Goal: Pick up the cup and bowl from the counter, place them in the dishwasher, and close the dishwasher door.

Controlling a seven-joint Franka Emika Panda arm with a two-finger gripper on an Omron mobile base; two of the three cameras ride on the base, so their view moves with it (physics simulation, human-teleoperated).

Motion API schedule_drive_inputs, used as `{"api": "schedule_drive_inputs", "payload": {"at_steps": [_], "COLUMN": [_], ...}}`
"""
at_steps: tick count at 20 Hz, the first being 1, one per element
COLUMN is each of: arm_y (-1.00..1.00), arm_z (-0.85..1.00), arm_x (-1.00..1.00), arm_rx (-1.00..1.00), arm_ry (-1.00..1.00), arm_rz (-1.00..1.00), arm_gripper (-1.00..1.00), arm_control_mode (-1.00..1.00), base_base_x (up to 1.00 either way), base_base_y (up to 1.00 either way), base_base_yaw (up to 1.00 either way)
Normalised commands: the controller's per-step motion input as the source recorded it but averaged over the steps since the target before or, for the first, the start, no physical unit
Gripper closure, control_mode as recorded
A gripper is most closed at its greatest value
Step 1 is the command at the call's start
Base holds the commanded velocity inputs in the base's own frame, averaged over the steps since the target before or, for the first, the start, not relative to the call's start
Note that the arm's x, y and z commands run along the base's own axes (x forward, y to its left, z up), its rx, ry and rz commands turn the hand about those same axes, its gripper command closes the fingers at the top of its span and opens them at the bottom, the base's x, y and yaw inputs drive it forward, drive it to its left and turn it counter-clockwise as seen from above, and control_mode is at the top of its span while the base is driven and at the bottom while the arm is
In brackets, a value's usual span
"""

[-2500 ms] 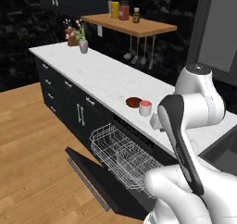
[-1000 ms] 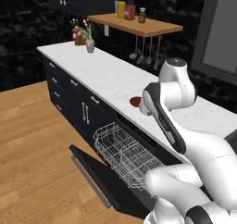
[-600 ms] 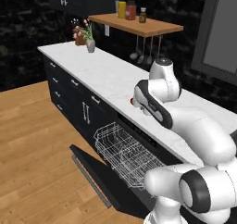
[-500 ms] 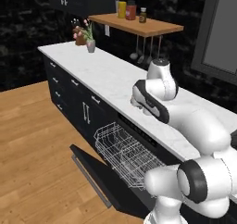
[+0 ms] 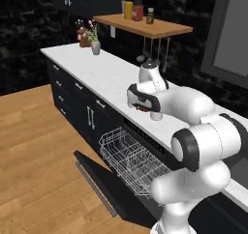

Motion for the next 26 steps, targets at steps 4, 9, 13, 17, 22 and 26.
{"api": "schedule_drive_inputs", "payload": {"at_steps": [4, 9, 13, 17, 22, 26], "arm_y": [-0.01, -0.04, -0.03, -0.16, -0.13, -0.01], "arm_z": [-0.16, -0.35, -0.24, -0.31, -0.28, -0.2], "arm_x": [0.45, 0.3, 0.34, 0.24, 0.3, 0.57], "arm_rx": [0.0, 0.0, 0.0, 0.0, 0.0, 0.0], "arm_ry": [0.06, 0.02, 0.08, 0.04, 0.0, -0.03], "arm_rz": [0.0, 0.0, 0.0, 0.0, 0.0, 0.0], "arm_gripper": [-1.0, -1.0, -1.0, -1.0, -1.0, -1.0], "arm_control_mode": [-1.0, -1.0, -1.0, -1.0, -1.0, -1.0], "base_base_x": [0.0, 0.0, 0.0, 0.0, 0.0, 0.0], "base_base_y": [0.0, 0.0, 0.0, 0.0, 0.0, 0.0], "base_base_yaw": [0.0, 0.0, 0.0, 0.0, 0.0, 0.0]}}
